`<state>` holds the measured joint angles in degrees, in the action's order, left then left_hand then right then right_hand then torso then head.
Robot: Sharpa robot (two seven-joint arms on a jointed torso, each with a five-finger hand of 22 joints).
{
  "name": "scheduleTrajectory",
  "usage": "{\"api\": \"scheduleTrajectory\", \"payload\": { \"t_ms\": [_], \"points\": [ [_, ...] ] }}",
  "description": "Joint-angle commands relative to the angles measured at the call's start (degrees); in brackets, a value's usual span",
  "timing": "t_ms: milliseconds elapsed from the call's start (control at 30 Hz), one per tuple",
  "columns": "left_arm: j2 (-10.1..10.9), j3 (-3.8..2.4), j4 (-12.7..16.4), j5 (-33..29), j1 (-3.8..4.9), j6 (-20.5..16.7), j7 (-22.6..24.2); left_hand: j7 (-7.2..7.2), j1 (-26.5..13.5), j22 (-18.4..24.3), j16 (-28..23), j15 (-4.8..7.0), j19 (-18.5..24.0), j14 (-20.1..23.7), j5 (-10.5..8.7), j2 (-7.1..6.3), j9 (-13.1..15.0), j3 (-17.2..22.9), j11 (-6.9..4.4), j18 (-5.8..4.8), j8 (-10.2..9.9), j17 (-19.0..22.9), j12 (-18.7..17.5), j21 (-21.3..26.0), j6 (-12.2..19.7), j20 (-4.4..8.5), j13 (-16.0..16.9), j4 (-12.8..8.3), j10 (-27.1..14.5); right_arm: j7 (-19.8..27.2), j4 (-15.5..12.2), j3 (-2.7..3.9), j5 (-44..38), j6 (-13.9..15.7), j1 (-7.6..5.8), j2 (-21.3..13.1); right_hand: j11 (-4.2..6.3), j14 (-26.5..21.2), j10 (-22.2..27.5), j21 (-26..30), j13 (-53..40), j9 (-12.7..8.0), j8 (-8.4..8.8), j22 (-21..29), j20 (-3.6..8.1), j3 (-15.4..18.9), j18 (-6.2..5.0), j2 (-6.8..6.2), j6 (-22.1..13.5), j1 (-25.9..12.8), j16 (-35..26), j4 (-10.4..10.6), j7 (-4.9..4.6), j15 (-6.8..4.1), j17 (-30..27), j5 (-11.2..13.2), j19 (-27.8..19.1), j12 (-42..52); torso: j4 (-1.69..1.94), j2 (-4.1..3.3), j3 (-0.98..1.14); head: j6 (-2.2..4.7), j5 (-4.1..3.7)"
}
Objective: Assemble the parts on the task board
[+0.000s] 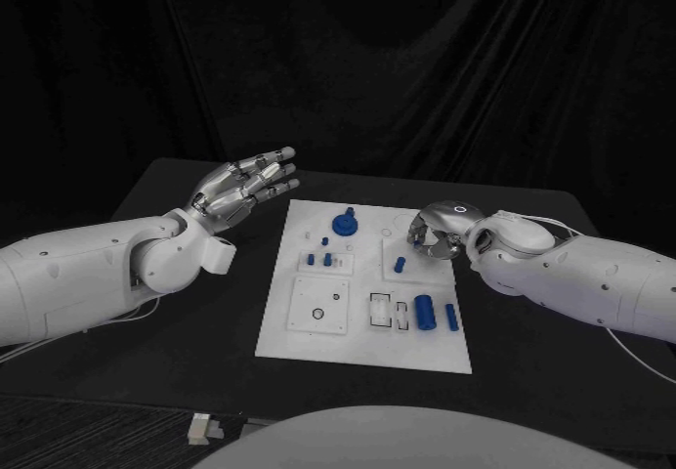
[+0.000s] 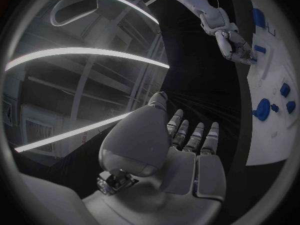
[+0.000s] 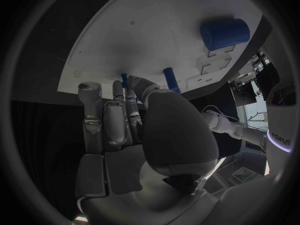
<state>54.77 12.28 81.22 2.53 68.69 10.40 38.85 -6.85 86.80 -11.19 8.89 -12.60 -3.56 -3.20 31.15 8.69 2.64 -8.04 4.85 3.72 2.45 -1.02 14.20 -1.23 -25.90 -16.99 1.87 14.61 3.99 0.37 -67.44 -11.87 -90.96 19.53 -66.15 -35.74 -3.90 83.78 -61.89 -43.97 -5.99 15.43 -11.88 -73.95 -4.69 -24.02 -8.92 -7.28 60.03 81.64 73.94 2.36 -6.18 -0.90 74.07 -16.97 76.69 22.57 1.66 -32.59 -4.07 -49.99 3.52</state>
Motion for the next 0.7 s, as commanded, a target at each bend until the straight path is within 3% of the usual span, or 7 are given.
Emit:
{"api": "scheduleTrajectory", "payload": {
  "t_ms": [33, 367, 700],
  "points": [
    [-0.13, -0.06, -0.01, 0.01, -0.17, 0.75, 9.08, 0.23, 0.84, -0.57, 1.29, -0.17, -0.5, -0.28, 0.99, -0.09, 0.06, -0.61, 0.58, 0.67, 0.55, -0.69, 1.14, -0.58, 0.02, 0.01, 0.31, -0.72, 0.1, 0.66, -0.13, 0.09, 0.22, 3.34, 0.05, -0.1, 1.13, 1.5, -2.15, -1.33, -0.4, 2.38, -2.11, -6.13, 0.19, -0.85, 1.37, 1.81, 1.69, 0.52, 1.12, -0.36, -0.22, -0.61, 0.91, 0.47, 0.64, -0.34, -0.01, 0.01, -0.01, -0.01, 0.08],
    [-0.04, -0.05, -0.22, 0.01, -0.6, 0.81, 8.6, 0.21, 1.86, -0.67, 1.55, -0.27, -0.74, -0.35, 1.17, 0.29, 0.05, 0.17, 0.85, 0.19, 0.52, -0.73, 1.59, -0.62, 0.06, 0.03, 0.35, -1.33, 0.29, -0.61, -2.85, 0.09, 0.23, 4.45, -1.09, -1.8, 1.17, 1.26, -2.62, -1.02, -0.22, 2.43, -1.91, -6.06, 0.26, -1.02, 1.34, 1.94, 1.64, 0.98, 0.43, -0.64, -0.22, -0.66, 0.27, 1.08, 0.45, -0.92, -0.03, 0.08, -0.02, -0.01, 0.69],
    [-0.12, -0.05, -0.58, 0.01, -0.83, 0.84, 8.19, 0.19, 2.31, -0.8, 1.61, -0.29, -0.9, -0.37, 1.38, 0.25, 0.05, 0.47, 0.89, 0.08, 0.51, -0.73, 1.71, -0.66, 0.07, 0.03, 0.36, -1.72, 0.32, -1.75, -12.28, 0.09, 0.22, 6.53, -4.53, -5.63, 1.23, 1.2, -3.28, -1.24, -0.13, 2.37, -1.6, -6.13, 0.34, -1.22, 1.38, 1.82, 1.57, 1.53, 0.27, -1.03, -0.25, -0.72, 0.15, 1.13, 0.41, -1.28, -0.02, 0.09, -0.03, -0.01, 1.13]
  ]
}}
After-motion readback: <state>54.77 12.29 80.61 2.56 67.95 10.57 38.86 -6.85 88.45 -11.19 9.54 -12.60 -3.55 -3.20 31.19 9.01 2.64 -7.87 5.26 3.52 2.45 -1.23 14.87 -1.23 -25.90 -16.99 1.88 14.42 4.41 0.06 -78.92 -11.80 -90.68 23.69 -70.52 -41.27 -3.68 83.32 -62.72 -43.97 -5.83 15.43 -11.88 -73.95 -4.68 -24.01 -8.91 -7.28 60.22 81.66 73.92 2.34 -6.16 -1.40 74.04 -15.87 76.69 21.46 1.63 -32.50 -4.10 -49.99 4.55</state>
